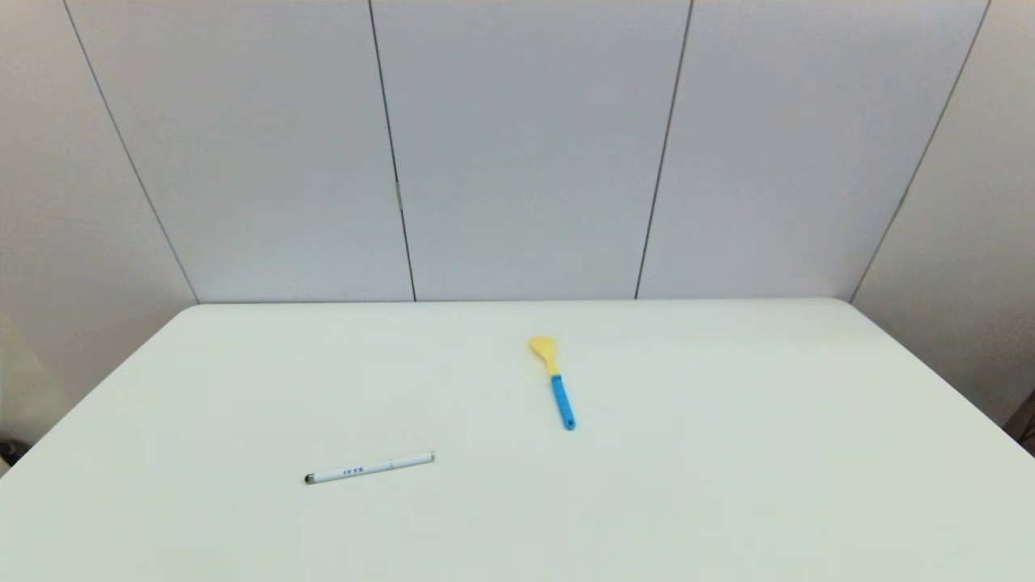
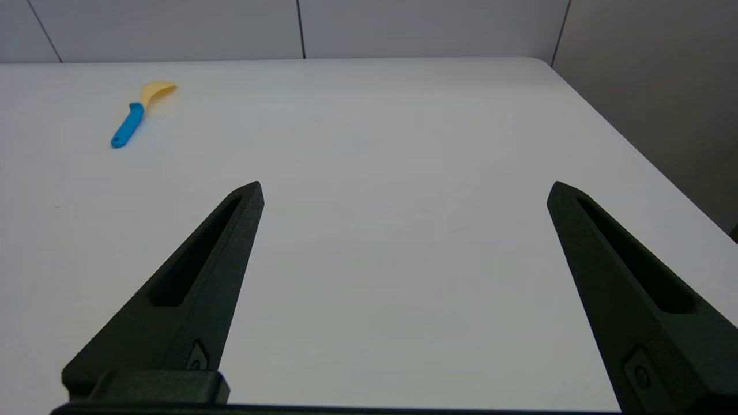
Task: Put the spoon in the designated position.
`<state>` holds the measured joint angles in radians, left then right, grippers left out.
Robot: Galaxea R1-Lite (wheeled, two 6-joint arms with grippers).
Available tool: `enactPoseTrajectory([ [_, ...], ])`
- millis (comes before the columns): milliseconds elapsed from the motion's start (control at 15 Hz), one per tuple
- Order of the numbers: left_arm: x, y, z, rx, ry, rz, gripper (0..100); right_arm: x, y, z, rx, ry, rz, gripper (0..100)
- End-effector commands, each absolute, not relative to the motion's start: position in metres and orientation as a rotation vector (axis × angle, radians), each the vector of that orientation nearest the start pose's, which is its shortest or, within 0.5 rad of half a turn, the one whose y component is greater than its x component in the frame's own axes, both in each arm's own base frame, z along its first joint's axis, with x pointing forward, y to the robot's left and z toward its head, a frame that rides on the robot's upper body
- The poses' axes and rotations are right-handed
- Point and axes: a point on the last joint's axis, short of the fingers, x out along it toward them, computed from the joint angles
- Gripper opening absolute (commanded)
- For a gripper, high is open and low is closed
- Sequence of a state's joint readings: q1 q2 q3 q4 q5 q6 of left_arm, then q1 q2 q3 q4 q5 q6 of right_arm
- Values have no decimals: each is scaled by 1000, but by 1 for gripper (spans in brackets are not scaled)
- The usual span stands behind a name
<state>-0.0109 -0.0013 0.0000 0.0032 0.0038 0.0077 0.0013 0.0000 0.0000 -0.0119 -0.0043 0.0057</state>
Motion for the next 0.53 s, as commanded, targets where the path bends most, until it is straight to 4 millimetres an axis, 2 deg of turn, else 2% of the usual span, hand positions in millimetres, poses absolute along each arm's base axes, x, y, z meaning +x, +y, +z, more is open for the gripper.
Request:
enactPoseTrajectory([
  [67,-23,0,75,8,3,-6,100,-23,0,76,6,-11,-3,100],
  [533,-23,0,75,8,3,-6,100,-23,0,76,6,-9,-3,100],
])
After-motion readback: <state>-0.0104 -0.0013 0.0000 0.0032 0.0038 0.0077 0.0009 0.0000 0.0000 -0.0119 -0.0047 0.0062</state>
